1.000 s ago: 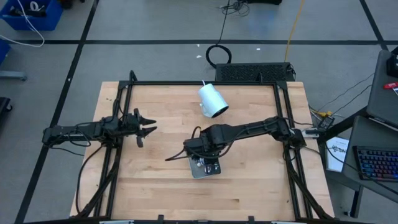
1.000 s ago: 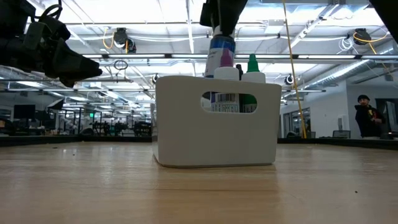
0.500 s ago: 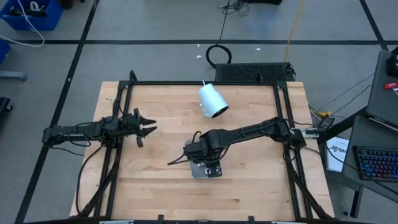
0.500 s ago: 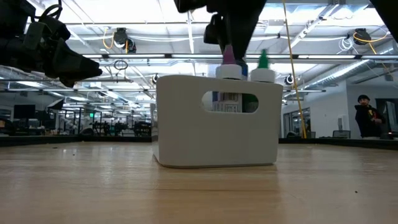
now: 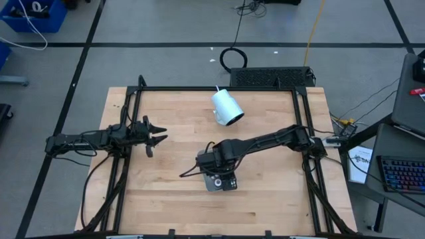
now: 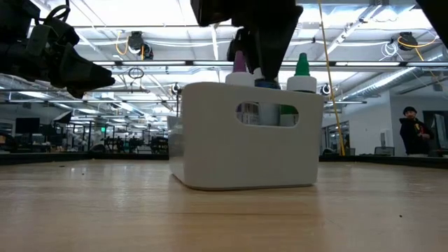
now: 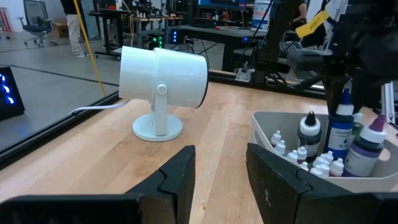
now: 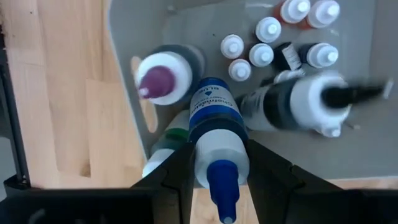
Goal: Pick & Place food coloring
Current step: Put the big blue food coloring bottle into the gray bin
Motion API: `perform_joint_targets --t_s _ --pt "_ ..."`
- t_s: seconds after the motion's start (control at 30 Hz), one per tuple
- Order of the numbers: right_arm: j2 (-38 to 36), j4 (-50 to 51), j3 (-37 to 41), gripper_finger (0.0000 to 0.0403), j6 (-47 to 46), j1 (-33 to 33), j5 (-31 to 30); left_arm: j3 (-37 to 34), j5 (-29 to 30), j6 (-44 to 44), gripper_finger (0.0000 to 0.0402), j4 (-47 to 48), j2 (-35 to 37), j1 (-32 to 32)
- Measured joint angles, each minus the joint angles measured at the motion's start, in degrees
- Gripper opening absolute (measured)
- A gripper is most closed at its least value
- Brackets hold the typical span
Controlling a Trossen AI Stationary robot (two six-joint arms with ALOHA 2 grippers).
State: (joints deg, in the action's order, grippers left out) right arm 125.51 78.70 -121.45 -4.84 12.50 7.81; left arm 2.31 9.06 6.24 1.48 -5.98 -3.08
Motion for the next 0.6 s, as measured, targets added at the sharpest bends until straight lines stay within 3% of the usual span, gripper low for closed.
perform_joint_targets --t_s 0.27,0.4,0.6 --pt "0.00 -1.22 2.91 0.0106 -0.51 -0.09 0.13 0.00 0.00 0.00 0.0148 0.00 0.00 0.00" --pt "0.00 -2.78 5.52 0.0110 -2.40 -0.18 3.98 0.00 0.00 0.00 0.0148 0.00 0.00 -0.01" --pt "-0.09 -3.85 6.56 0.0207 -5.86 -0.12 4.61 0.00 0.00 0.00 0.0147 0.00 -0.01 0.00"
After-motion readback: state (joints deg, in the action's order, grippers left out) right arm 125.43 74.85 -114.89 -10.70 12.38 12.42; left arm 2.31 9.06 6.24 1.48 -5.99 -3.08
